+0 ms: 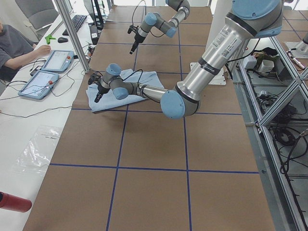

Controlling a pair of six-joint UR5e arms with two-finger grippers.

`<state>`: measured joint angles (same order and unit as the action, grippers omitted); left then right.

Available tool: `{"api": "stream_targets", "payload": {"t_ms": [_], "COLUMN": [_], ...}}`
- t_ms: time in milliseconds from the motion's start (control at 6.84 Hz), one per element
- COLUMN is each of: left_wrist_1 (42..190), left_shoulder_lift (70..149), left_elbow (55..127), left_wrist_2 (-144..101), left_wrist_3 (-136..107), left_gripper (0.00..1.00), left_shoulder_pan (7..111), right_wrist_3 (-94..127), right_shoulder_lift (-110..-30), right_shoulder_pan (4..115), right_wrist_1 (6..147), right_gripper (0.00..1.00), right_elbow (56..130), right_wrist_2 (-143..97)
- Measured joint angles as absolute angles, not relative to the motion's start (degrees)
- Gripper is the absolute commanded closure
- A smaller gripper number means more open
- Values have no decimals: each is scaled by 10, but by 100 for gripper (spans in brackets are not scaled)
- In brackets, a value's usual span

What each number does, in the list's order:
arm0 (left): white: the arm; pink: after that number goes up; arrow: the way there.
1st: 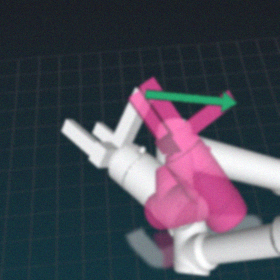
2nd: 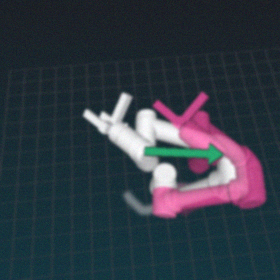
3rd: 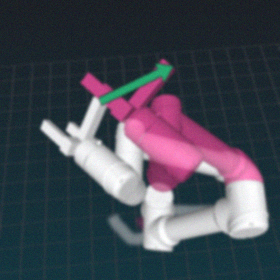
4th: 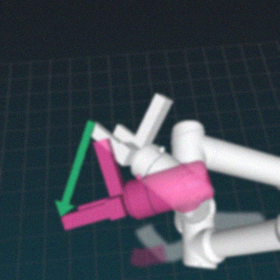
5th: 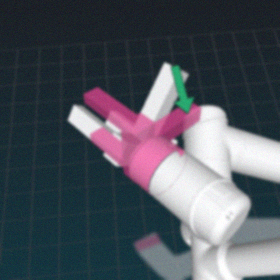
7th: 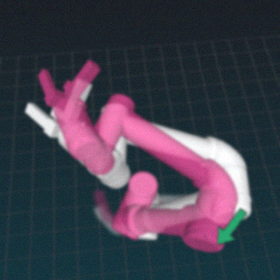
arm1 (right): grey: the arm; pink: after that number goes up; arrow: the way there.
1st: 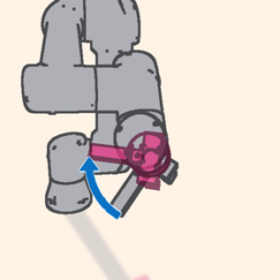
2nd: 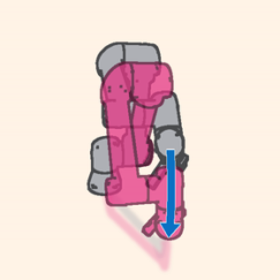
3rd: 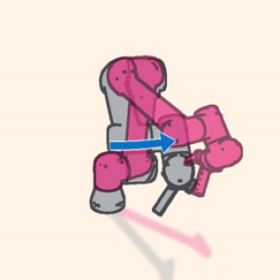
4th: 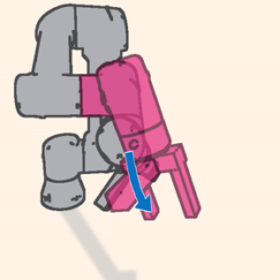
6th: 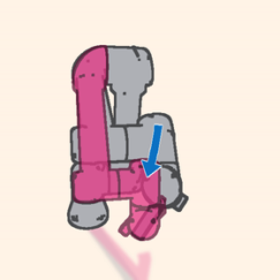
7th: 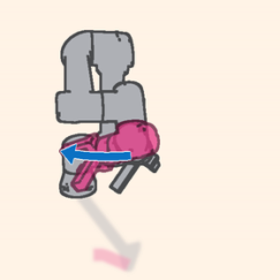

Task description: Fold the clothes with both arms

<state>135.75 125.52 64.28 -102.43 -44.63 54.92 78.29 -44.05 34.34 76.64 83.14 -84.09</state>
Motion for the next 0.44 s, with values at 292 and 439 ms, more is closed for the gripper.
{"api": "stream_targets", "payload": {"t_ms": [292,439], "left_wrist_1": [1356,1355], "left_shoulder_lift": [1176,1157], "left_elbow": [749,772], "left_wrist_2": [-1047,-1049], "left_wrist_3": [-450,-453], "left_gripper": [0,0], "left_shoulder_pan": [552,552], "right_wrist_3": [845,871], "right_shoulder_lift": [-385,-375], "right_shoulder_pan": [333,322], "right_wrist_1": [666,649], "right_gripper": [6,19], "right_elbow": [689,664], "right_wrist_2": [-839,-837]}}
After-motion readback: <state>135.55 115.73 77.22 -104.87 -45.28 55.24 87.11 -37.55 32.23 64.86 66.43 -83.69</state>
